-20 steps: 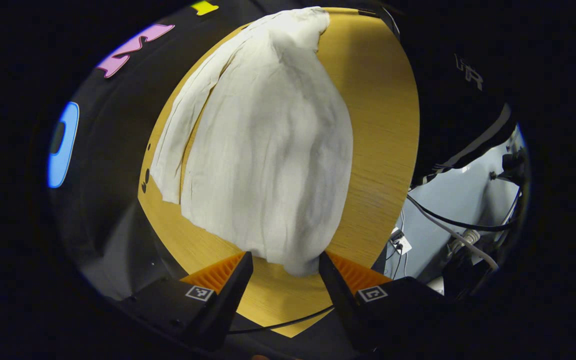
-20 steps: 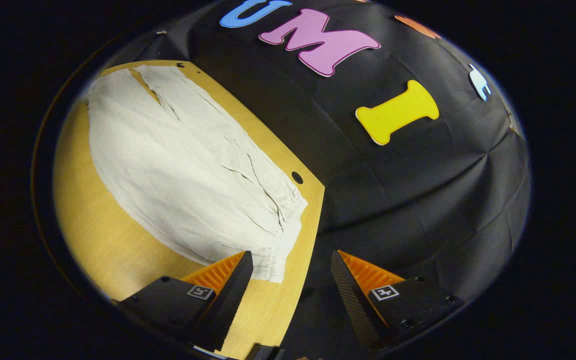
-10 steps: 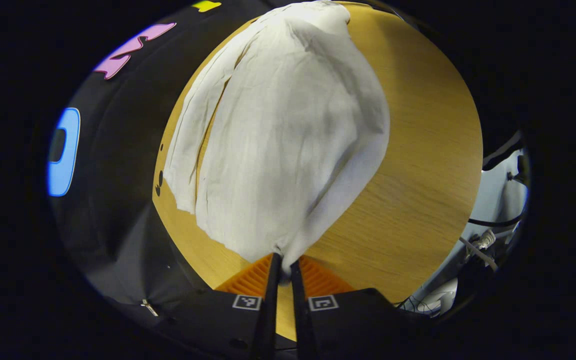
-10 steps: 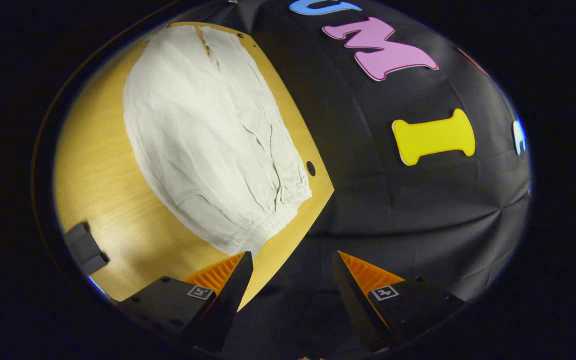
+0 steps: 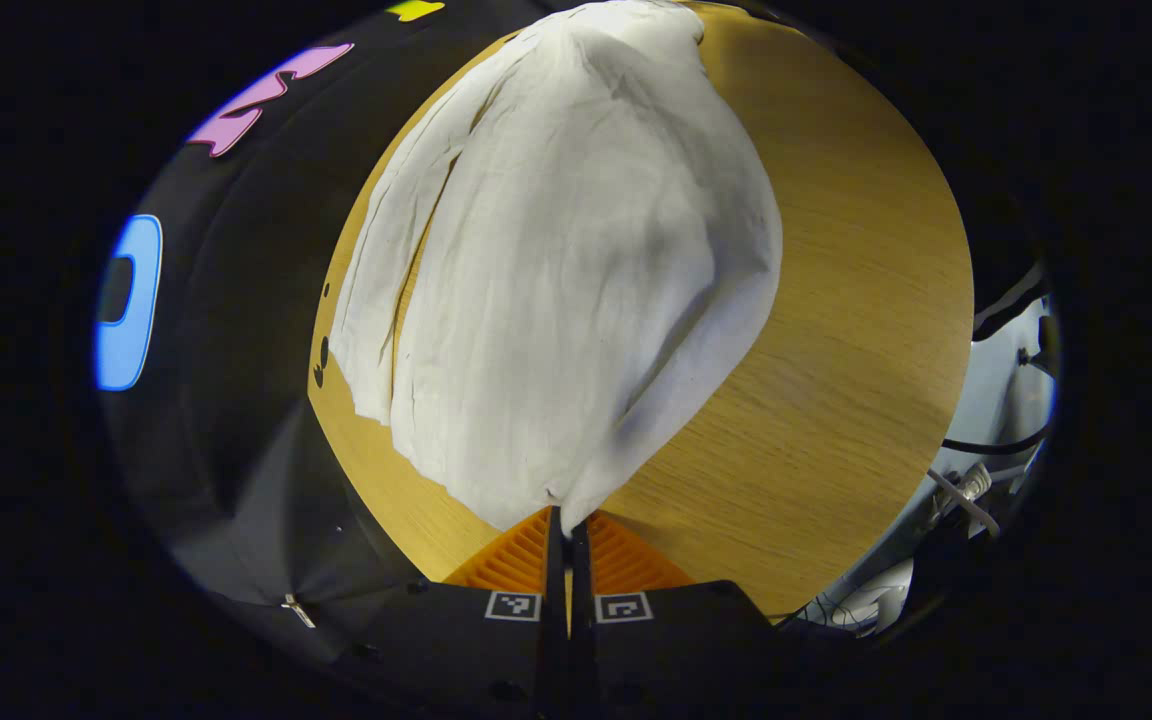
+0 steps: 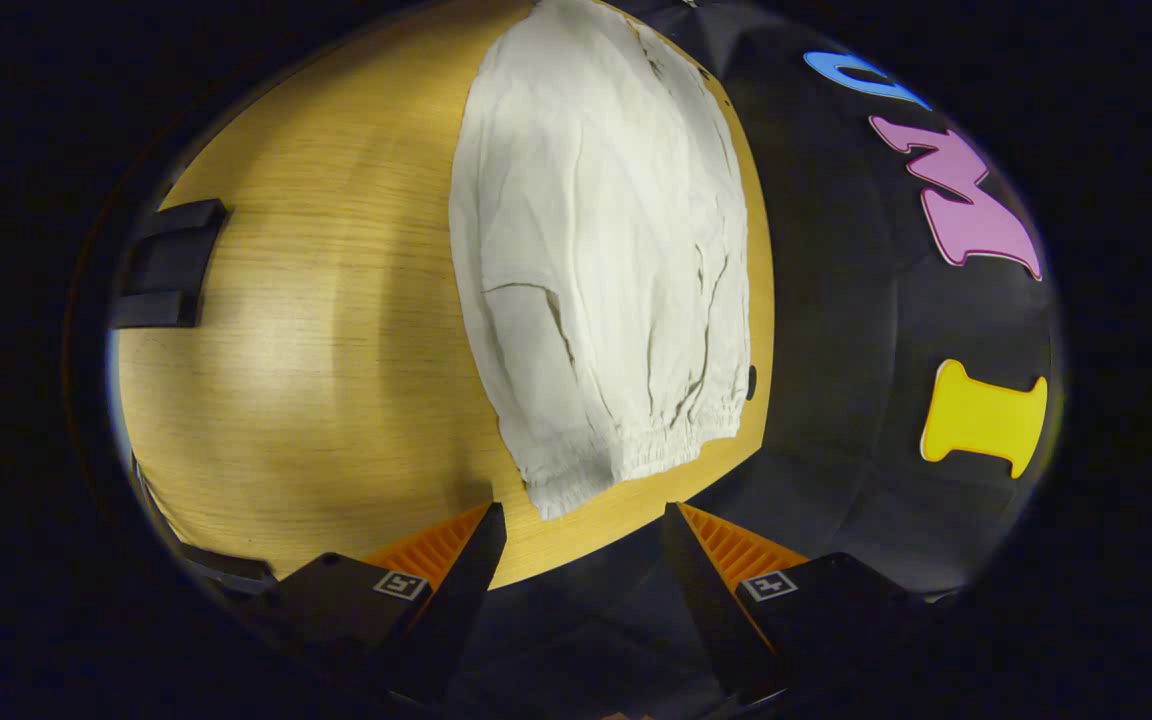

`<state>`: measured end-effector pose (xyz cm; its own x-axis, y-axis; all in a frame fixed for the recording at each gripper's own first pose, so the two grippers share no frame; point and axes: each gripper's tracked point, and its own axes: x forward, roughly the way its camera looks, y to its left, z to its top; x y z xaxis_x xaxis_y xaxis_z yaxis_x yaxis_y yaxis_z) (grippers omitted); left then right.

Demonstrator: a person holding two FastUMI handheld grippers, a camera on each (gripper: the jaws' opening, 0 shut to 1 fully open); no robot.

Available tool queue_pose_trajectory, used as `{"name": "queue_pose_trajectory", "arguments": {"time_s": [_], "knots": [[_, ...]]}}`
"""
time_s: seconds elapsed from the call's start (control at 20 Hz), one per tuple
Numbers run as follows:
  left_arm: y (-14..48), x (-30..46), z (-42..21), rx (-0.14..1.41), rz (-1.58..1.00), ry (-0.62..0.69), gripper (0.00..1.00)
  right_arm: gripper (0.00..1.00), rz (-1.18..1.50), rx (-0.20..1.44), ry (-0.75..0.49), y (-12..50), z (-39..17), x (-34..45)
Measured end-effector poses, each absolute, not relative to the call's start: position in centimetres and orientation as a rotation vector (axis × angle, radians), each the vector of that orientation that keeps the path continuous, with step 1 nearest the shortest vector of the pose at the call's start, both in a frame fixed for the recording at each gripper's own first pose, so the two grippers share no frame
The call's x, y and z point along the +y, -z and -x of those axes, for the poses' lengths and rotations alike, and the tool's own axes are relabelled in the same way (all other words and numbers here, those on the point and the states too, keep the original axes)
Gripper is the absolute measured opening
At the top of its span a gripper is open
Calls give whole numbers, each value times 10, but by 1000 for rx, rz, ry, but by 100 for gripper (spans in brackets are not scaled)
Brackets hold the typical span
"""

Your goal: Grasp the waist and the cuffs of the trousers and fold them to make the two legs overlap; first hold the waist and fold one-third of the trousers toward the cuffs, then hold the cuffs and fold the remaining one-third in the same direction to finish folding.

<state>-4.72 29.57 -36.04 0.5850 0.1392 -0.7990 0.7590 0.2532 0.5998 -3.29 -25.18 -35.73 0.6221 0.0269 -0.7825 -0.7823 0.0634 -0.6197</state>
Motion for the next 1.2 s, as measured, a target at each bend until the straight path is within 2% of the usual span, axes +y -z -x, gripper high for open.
{"name": "queue_pose_trajectory", "arguments": {"time_s": [0.3,0.4,0.55,0.6,0.65,0.85,1.05,1.2], "knots": [[360,296,45,888,-1260,462,5,94,1419,662,-725,373,8,-235],[361,296,39,882,-1263,435,5,85,1387,706,-729,383,4,-232],[362,296,33,884,-1248,408,5,14,1378,734,-742,392,3,-229],[362,297,33,891,-1237,407,5,20,1371,736,-740,391,4,-229],[362,297,33,900,-1223,408,5,15,1355,744,-739,390,4,-229],[360,301,29,943,-1131,377,6,8,1262,829,-678,392,-3,-236],[356,292,30,992,-957,336,5,8,1194,848,-680,383,-6,-234],[344,284,26,981,-866,307,6,8,1085,840,-592,359,-18,-239]]}}
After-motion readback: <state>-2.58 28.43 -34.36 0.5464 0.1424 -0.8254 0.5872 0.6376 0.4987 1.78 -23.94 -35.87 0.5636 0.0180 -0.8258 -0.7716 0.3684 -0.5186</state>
